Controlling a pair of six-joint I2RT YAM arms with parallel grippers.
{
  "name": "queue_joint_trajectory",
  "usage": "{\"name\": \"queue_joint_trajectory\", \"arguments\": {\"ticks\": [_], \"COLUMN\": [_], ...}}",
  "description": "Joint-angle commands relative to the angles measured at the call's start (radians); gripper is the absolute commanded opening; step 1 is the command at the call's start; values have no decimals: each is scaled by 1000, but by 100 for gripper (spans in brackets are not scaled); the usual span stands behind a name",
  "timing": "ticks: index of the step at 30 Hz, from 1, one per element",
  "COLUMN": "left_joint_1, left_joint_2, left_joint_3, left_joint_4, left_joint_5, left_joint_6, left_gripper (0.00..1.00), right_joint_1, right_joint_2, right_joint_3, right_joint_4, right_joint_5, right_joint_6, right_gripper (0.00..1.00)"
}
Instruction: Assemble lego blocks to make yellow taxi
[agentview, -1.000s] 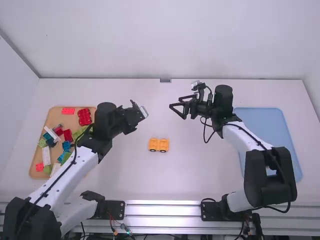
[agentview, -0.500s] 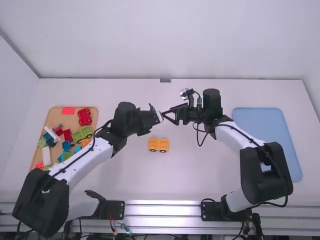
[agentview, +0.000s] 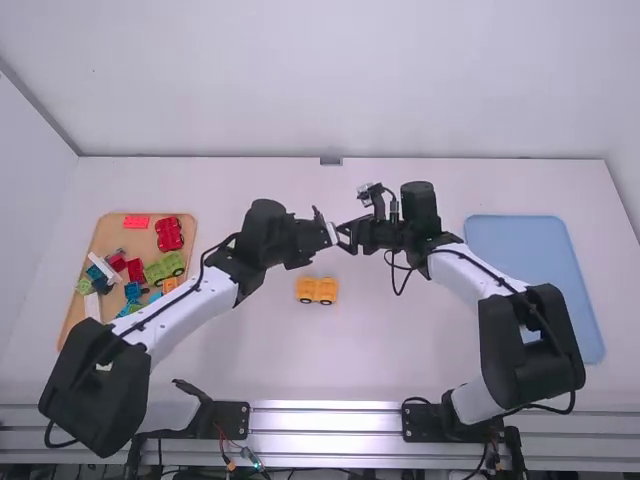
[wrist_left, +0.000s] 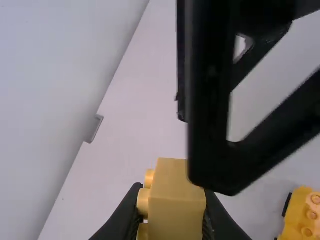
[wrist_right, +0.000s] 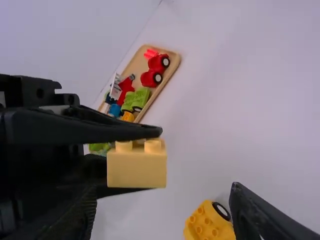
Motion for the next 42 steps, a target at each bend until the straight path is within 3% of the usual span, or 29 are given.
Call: {"name": "queue_joint_trajectory", "arguments": {"ticks": [1,23,32,37,38,41,42], "left_joint_1": [-26,-38,-41,-41,-41,-41,-41], "left_joint_2": [6,68,68,68,68,68,68], "left_joint_3": [16,17,16,17,16,17,17], "left_joint_4": [-4,89,101,101,101,104,108], "left_joint_5": [23,99,103,99,99,99,99], "left_joint_6": [32,18,24,24,24,24,24], "left_gripper": [2,2,2,2,6,7,14], "right_joint_1": [11,21,34,34,32,35,33], "right_joint_2": [10,10,10,10,10,10,10], "right_joint_3": [34,33,33,33,33,33,33], "right_joint_4": [-2,-57,-53,-53,-54,-53,-54], "right_joint_5": [-3,65,60,55,51,50,49], "right_joint_6": [2,2,6,6,6,6,8], "right_gripper": [67,59,39,34,32,30,29]}}
